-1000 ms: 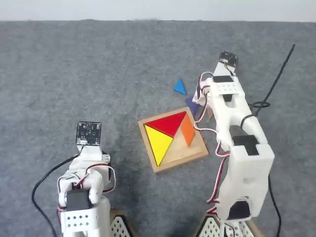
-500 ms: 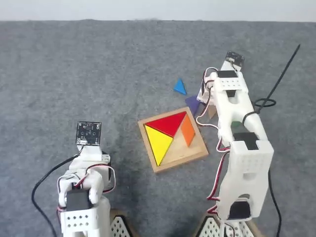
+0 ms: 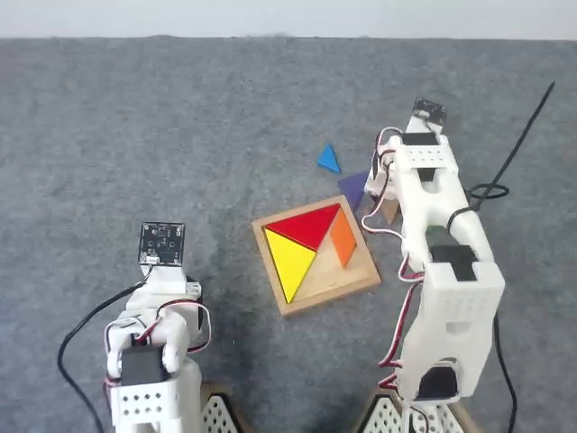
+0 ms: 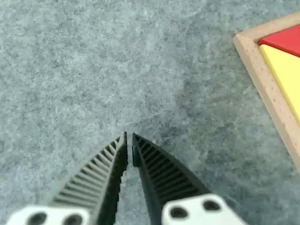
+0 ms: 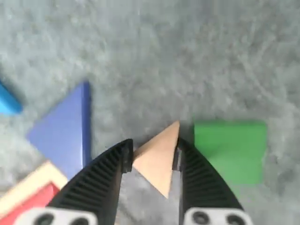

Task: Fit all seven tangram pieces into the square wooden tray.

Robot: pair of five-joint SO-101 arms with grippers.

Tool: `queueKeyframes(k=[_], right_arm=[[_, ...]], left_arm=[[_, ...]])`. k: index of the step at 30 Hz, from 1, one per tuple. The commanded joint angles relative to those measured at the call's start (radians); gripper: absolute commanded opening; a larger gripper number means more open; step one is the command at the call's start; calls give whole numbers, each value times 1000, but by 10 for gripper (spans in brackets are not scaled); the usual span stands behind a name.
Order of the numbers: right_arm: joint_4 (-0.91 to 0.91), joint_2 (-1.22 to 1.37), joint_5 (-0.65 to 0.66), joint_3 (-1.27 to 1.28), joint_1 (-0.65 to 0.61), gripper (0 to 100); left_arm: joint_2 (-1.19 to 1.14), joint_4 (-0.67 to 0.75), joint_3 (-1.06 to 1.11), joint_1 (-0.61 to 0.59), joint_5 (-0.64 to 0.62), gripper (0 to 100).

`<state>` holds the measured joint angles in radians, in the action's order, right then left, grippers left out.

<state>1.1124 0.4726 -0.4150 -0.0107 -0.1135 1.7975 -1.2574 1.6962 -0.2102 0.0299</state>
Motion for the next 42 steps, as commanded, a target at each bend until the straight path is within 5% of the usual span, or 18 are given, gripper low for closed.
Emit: queueKeyframes(k=[1, 17, 33, 42], right_arm=[[2, -186, 38, 78, -1, 87], [-154, -645, 434, 585, -348, 83], [-183, -526, 477, 566, -443, 87], [-186, -506, 351, 516, -440, 99]], left_arm=[[18, -3, -13, -2, -17, 18], [18, -3, -13, -2, -17, 18], [18, -3, -13, -2, -17, 18], [18, -3, -13, -2, -17, 18]])
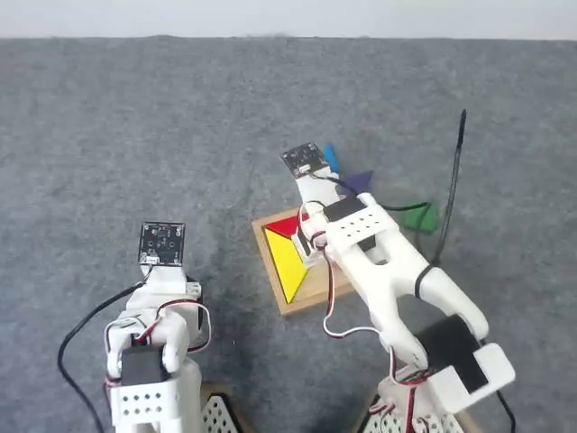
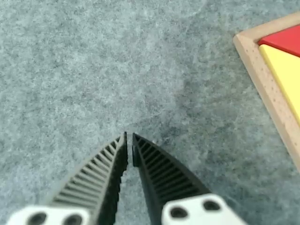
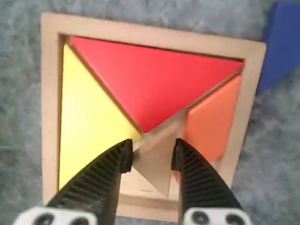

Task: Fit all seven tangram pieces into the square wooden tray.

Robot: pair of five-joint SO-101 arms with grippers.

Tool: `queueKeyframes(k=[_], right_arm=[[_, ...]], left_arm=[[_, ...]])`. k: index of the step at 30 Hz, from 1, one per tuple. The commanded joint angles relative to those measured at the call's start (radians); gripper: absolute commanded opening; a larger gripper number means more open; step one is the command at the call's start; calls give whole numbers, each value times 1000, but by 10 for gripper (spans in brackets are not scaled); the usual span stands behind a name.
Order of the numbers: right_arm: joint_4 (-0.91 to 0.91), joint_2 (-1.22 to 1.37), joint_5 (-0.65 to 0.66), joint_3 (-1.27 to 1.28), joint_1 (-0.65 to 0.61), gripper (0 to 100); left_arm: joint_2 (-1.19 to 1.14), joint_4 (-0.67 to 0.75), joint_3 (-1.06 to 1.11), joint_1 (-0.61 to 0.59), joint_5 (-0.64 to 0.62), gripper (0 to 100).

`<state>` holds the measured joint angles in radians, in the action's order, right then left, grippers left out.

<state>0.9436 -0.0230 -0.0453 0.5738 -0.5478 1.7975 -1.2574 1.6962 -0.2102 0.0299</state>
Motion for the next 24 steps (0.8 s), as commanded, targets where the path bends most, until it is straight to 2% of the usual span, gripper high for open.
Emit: queueKeyframes(k=[1, 5, 8, 16, 21, 24], right_arm=[[-16, -10, -18, -72, -4, 119], [-16, -10, 18, -72, -7, 243], [-21, -10, 71, -72, -8, 274], [-12, -94, 104, -74, 39, 251], [-16, -225, 158, 3, 183, 138], [-10, -217, 155, 12, 315, 129]], left_arm=[[18, -3, -13, -2, -17, 18], [18, -3, -13, -2, -17, 18], [18, -3, -13, -2, -17, 18], [18, -3, -13, -2, -17, 18], [18, -3, -13, -2, -17, 18], [18, -3, -13, -2, -17, 18]])
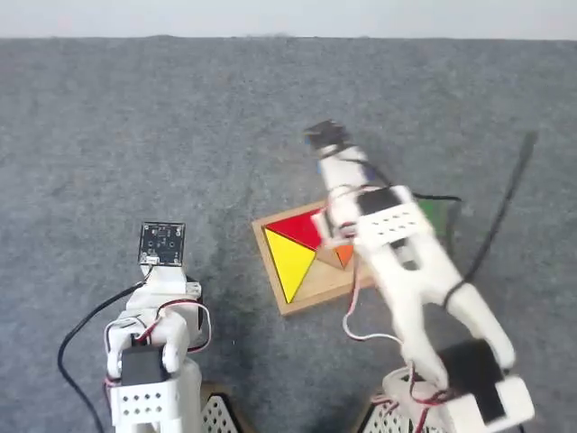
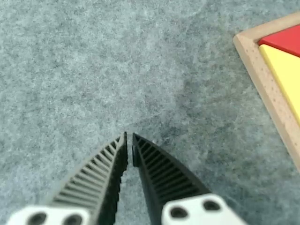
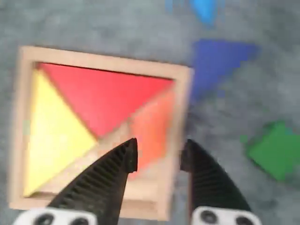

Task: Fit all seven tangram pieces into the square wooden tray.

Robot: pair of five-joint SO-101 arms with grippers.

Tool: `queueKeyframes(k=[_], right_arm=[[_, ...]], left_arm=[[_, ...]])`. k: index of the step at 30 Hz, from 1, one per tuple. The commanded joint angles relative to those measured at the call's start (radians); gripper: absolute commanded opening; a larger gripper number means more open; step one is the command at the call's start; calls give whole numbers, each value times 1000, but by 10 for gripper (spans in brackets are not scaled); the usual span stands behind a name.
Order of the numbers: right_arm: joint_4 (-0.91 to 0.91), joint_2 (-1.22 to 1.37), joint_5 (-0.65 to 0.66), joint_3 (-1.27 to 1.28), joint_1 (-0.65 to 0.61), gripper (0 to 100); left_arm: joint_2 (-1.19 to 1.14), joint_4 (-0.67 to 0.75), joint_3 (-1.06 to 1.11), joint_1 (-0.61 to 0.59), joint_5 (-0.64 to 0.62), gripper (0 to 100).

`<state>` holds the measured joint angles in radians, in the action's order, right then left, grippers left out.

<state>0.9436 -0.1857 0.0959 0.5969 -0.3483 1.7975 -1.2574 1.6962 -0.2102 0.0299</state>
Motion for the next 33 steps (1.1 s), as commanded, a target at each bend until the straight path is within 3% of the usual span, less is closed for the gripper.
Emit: queueKeyframes(k=[1, 7, 21, 27, 33], right_arm=[[-8, -39, 5, -14, 159, 140], [96, 116, -9, -150, 243, 290], [94, 424, -9, -393, 348, 302], [102, 522, -6, -443, 346, 296], [102, 555, -8, -457, 344, 137]], left_arm=[[18, -3, -13, -2, -17, 18], [18, -3, -13, -2, -17, 18], [18, -3, -13, -2, -17, 18], [18, -3, -13, -2, -17, 18], [18, -3, -13, -2, -17, 18]])
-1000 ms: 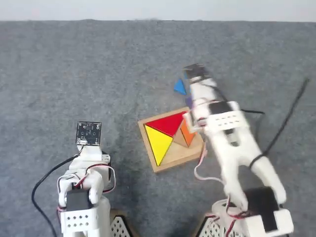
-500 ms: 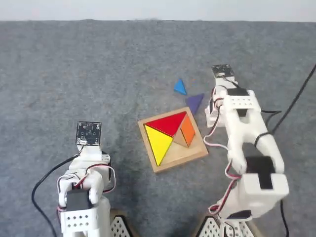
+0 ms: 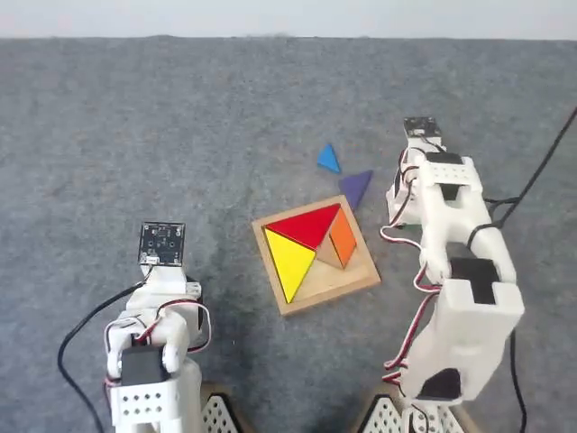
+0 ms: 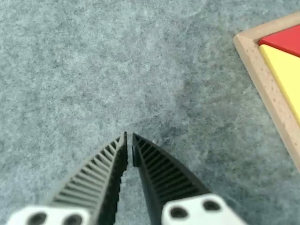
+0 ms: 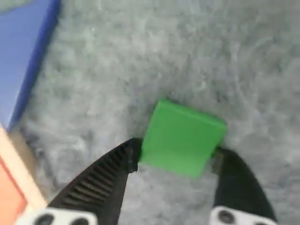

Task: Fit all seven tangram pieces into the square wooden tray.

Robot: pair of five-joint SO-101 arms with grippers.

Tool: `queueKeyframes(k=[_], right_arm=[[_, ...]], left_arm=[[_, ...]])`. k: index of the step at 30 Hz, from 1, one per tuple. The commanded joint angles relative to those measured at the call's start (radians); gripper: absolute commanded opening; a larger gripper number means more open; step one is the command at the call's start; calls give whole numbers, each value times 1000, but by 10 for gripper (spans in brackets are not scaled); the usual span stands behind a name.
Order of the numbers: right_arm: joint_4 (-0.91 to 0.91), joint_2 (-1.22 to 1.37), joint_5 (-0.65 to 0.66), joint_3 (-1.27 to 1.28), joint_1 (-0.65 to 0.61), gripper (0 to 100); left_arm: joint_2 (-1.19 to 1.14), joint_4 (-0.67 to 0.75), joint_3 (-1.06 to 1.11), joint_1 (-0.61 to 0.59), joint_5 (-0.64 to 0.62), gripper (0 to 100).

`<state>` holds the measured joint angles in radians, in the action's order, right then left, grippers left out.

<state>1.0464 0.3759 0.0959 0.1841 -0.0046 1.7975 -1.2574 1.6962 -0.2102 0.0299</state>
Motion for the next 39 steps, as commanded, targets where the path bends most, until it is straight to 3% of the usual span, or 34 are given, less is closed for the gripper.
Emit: queueKeyframes(k=[1, 11, 20, 23, 27, 32, 39], right_arm=[[-1, -7, -8, -44, 1, 114], [-1, -205, -8, 55, -33, 72], [-45, -653, 81, 428, -386, 72], [-45, -710, 75, 468, -440, 74], [-82, -694, 35, 454, -369, 84], [-114, -562, -68, 315, -186, 231], [-59, -194, -41, 29, -151, 250]], left_arm=[[18, -3, -13, -2, -17, 18], [18, -3, -13, -2, -17, 18], [18, -3, -13, -2, -17, 18], [18, -3, -13, -2, -17, 18], [18, -3, -13, -2, -17, 18], [18, -3, -13, -2, -17, 18], [18, -3, -13, -2, -17, 18]])
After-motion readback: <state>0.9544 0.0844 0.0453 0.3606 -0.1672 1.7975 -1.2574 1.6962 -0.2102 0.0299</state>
